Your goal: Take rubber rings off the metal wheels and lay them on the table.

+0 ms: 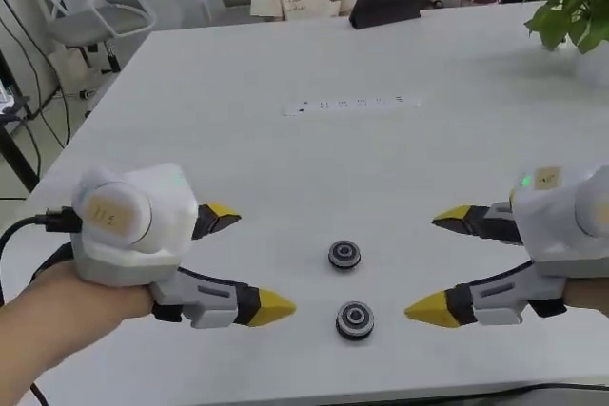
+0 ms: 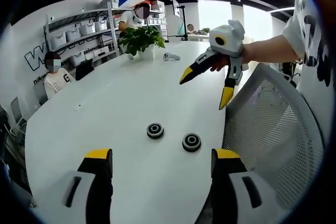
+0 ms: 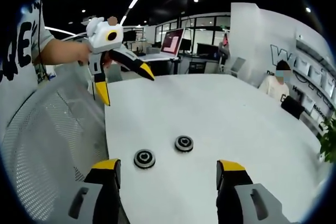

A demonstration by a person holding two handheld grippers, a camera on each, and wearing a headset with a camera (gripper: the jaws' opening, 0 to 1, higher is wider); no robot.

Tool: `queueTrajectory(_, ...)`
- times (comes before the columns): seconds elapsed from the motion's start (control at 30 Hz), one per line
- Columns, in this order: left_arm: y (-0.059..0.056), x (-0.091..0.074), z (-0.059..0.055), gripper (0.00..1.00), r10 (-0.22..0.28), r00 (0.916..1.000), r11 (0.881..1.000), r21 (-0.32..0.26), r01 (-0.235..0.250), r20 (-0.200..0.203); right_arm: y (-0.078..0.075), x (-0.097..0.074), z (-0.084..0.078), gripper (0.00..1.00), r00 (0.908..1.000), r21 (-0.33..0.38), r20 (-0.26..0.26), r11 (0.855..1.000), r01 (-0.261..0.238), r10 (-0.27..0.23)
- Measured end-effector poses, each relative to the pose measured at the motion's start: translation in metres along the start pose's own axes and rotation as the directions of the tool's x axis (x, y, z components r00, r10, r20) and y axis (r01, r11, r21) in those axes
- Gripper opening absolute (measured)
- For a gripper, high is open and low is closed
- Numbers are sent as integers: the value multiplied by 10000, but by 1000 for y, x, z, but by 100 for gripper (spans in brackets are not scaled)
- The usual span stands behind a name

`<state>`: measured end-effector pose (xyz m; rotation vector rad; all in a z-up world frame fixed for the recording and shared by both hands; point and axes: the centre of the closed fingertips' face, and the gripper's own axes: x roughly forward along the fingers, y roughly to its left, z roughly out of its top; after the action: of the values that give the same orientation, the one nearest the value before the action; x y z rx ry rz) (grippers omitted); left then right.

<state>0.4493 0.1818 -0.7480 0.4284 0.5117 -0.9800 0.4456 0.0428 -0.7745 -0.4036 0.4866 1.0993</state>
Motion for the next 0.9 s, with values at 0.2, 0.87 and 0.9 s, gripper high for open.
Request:
queueTrajectory(0.2, -3, 11, -2, 70, -408, 9991, 9991, 64, 409, -68, 2, 9, -6, 67, 9994, -200, -113, 9993, -318, 315)
queueTrajectory(0.87, -17, 39, -14, 59, -1326, 9899, 9906, 261, 1340, -494, 16, 34, -22, 50, 9893, -677, -403, 9875, -1426, 1401)
queueTrajectory(0.9, -18, 40, -14, 58, -1383, 9891, 9898, 273, 1398, -514, 18, 36, -21, 49, 9875, -684, -369, 9855, -1555, 1532)
